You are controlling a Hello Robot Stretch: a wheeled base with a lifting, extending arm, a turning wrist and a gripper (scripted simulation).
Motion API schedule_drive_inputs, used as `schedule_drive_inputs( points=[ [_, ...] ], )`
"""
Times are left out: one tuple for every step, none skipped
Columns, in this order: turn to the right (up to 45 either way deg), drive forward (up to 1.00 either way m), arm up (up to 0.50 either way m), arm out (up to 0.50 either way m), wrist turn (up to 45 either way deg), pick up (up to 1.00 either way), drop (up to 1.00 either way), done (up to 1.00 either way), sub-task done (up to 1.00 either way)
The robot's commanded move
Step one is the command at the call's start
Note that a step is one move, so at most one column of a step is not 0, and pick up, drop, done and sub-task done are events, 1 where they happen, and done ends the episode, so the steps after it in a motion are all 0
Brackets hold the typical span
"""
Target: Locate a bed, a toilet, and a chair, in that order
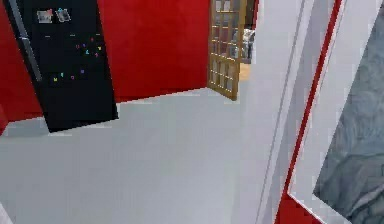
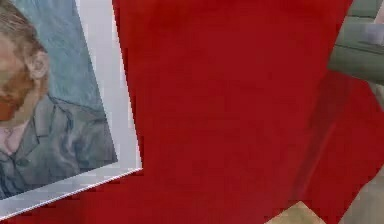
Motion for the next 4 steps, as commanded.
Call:
schedule_drive_inputs(
  points=[
    [-24.0,0.00,0.00,0.00,0.0,0.00,0.00,0.00,0.00],
    [0.0,0.60,0.00,0.00,0.0,0.00,0.00,0.00,0.00],
    [45.0,0.00,0.00,0.00,0.0,0.00,0.00,0.00,0.00],
    [9.0,0.00,0.00,0.00,0.0,0.00,0.00,0.00,0.00]
  ],
)
